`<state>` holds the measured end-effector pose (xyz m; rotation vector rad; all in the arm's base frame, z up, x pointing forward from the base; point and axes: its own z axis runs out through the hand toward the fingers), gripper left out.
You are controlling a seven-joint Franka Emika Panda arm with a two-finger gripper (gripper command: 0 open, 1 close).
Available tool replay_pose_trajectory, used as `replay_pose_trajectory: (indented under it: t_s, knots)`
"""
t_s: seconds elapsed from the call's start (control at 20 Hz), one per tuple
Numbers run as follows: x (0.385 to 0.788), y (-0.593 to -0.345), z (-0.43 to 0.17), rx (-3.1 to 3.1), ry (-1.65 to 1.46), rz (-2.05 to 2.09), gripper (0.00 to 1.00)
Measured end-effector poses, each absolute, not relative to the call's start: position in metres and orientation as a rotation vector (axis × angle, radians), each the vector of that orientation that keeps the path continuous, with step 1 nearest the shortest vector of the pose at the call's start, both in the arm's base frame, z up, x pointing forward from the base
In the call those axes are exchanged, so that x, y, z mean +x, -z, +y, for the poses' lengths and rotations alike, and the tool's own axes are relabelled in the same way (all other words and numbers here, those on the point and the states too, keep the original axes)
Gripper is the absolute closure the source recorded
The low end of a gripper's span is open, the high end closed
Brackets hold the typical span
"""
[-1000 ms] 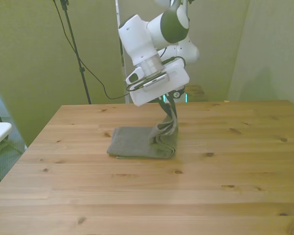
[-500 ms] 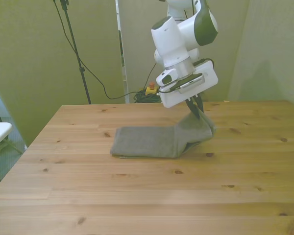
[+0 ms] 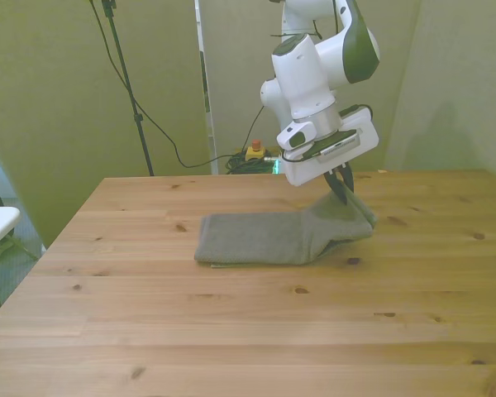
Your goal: Unfold the towel
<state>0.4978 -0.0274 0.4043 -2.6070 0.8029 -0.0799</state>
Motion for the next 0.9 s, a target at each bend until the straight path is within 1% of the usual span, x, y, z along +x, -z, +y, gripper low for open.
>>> replay_pose_trajectory:
  t_s: [0.25,0.4,0.55,0.75,0.9]
  knots:
    - [0.498,-0.406,-0.024,-2.61,0.084,0.792,0.0]
    - [0.495,-0.414,-0.017,-2.634,0.093,0.784,0.0]
    - [0.487,-0.422,-0.011,-2.719,0.125,0.885,0.0]
    - [0.46,-0.436,-0.006,-2.806,0.2,1.097,0.0]
    - [0.424,-0.446,0.006,-2.82,0.287,1.262,0.0]
